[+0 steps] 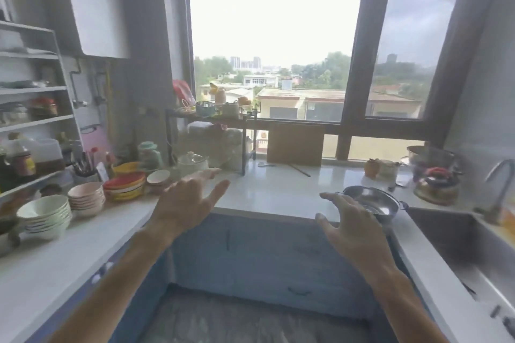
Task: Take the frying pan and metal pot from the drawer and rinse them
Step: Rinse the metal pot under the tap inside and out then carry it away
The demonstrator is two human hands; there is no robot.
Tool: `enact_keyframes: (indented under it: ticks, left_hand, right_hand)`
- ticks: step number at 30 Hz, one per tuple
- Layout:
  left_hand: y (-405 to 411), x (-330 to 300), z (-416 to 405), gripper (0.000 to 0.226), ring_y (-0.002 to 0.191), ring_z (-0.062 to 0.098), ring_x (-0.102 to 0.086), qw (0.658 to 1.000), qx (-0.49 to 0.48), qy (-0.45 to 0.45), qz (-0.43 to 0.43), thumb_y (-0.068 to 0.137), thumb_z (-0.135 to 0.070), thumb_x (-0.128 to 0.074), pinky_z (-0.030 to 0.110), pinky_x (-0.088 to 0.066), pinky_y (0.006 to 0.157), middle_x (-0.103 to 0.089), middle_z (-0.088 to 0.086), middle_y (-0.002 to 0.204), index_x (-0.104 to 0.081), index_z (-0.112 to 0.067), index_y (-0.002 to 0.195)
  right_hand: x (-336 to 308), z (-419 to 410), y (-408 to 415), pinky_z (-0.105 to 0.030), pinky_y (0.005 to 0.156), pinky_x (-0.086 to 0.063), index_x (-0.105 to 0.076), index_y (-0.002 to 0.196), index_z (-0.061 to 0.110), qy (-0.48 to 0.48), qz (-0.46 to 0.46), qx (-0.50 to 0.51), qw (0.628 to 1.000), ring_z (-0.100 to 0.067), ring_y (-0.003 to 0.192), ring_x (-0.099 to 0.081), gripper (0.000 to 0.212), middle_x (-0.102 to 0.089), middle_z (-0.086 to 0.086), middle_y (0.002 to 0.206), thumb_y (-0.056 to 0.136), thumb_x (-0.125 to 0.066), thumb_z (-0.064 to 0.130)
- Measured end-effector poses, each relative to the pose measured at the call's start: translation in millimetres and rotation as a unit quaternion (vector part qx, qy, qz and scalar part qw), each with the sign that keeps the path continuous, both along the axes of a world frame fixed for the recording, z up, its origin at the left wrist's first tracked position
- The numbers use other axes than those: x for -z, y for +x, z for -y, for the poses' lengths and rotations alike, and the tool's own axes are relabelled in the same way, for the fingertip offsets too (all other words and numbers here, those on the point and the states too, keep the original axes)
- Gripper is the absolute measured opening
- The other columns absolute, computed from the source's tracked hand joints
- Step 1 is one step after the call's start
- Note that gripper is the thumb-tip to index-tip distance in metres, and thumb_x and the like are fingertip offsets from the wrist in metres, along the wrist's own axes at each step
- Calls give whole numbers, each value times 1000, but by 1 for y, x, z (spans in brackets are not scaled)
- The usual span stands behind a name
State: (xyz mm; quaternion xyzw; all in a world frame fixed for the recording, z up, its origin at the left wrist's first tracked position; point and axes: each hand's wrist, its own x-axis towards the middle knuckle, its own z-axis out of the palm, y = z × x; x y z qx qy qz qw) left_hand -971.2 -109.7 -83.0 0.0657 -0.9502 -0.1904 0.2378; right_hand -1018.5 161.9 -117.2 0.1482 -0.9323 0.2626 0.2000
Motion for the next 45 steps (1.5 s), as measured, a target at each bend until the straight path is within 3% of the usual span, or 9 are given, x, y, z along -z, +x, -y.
enact_keyframes:
  ticks: [8, 14, 21, 28, 33, 36, 39, 43, 45]
  left_hand:
    - [-256, 38, -46, 49, 121, 14, -54, 988, 137, 26, 70, 91, -58, -37, 41, -42, 97, -56, -15, 131, -43, -37, 136]
    - [-407, 93, -131, 39, 113, 11, -56, 964, 217, 66, 136, 93, -50, -43, 36, -44, 91, -61, -16, 122, -49, -38, 129]
    - [-558, 175, -219, 30, 102, 6, -58, 932, 211, 157, 248, 90, -53, -45, 34, -42, 91, -64, -18, 106, -54, -46, 117]
    - [-664, 243, -256, 23, 107, 16, -59, 895, 166, 223, 348, 93, -36, -51, 34, -44, 92, -63, -3, 114, -56, -36, 115]
    - [-732, 288, -266, 35, 118, 19, -54, 870, 156, 230, 406, 93, -39, -52, 37, -40, 97, -54, 4, 134, -49, -38, 129]
    - [-765, 306, -264, 39, 111, 16, -58, 854, 181, 240, 425, 89, -49, -53, 37, -41, 95, -61, -2, 124, -45, -46, 127]
    - [-798, 320, -257, 49, 107, 8, -63, 832, 208, 239, 455, 73, -68, -51, 41, -43, 97, -72, -11, 106, -47, -52, 120]
    - [-813, 331, -279, 9, 81, 10, -71, 832, 217, 242, 450, 88, -29, -62, 17, -47, 76, -73, -3, 88, -63, -38, 91]
    - [-826, 333, -288, 22, 72, 8, -69, 836, 218, 243, 441, 89, -14, -59, 14, -47, 71, -71, 2, 91, -64, -34, 85]
  right_hand:
    - [39, -73, -185, -19, 86, -38, -56, 121, 37, -50, 120, 71, 989, -3, 118, -52, 37, -56, 22, 125, 85, -62, 36]
    - [85, -166, -300, -29, 94, -44, -62, 114, 37, -112, 198, 146, 963, -8, 108, -57, 31, -63, 12, 104, 83, -63, 33]
    - [133, -280, -445, -16, 76, -41, -64, 111, 31, -178, 274, 136, 935, -5, 98, -59, 26, -63, 12, 105, 86, -63, 25]
    - [190, -358, -588, -35, 94, -49, -70, 99, 21, -186, 303, 173, 919, -14, 97, -66, 18, -72, 1, 102, 83, -65, 19]
    - [237, -381, -672, -39, 99, -45, -58, 121, 27, -173, 371, 186, 893, -19, 110, -57, 40, -60, -3, 126, 82, -59, 20]
    - [264, -395, -715, -33, 103, -37, -40, 139, 26, -116, 413, 166, 888, -24, 123, -47, 60, -44, -8, 140, 83, -59, 20]
    - [288, -408, -748, -26, 91, -37, -41, 137, 28, -99, 455, 154, 872, -22, 119, -50, 56, -46, -7, 139, 84, -59, 19]
    - [302, -420, -773, -8, 67, -47, -56, 113, 29, -168, 468, 136, 857, -17, 86, -64, 37, -62, -8, 119, 82, -55, 8]
    - [301, -425, -775, -21, 71, -55, -58, 104, 27, -177, 473, 117, 855, -17, 73, -63, 33, -65, -9, 107, 80, -52, 5]
